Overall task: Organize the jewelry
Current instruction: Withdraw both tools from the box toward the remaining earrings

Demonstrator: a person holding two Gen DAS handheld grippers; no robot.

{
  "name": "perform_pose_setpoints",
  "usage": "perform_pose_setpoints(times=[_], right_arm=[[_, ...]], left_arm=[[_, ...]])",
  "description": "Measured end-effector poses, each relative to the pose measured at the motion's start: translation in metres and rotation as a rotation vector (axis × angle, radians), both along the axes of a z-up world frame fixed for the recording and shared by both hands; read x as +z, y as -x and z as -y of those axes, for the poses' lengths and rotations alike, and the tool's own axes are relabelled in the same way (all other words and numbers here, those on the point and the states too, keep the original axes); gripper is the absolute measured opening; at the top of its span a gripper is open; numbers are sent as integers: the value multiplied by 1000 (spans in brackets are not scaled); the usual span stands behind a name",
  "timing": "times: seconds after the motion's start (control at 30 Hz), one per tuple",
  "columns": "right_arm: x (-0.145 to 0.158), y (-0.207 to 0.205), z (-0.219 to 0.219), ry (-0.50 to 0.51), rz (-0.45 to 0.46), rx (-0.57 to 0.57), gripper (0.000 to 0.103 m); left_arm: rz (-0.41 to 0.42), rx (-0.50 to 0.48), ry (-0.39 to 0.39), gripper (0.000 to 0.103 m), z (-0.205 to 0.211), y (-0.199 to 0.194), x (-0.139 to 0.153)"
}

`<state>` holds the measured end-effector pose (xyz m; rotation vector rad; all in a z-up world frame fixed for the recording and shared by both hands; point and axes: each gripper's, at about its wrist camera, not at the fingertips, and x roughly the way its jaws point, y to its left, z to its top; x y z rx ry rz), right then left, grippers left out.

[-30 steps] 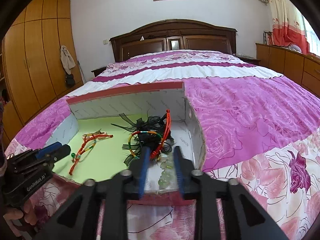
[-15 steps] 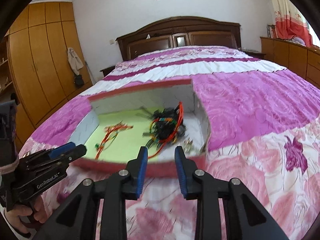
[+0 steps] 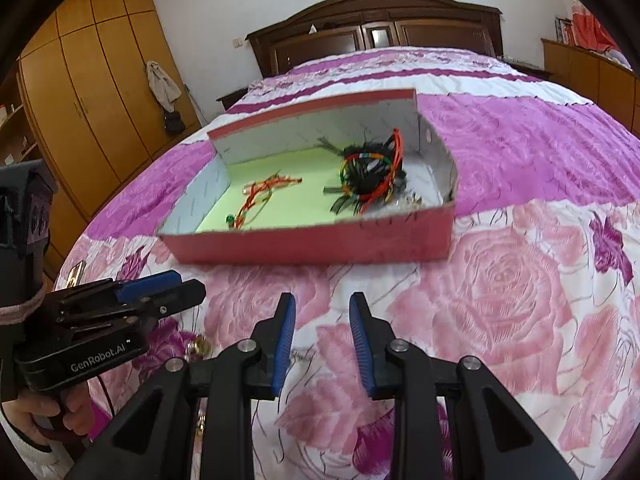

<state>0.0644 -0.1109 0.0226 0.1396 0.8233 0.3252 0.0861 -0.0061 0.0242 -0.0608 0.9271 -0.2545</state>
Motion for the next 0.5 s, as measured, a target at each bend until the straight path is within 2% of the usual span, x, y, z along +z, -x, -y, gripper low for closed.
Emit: perform_pose_setpoints(times=[0.5], right_arm=[[-21, 10, -12, -12, -82, 43, 31]], left_arm=[[-68, -45, 7, 26, 5, 18, -19]])
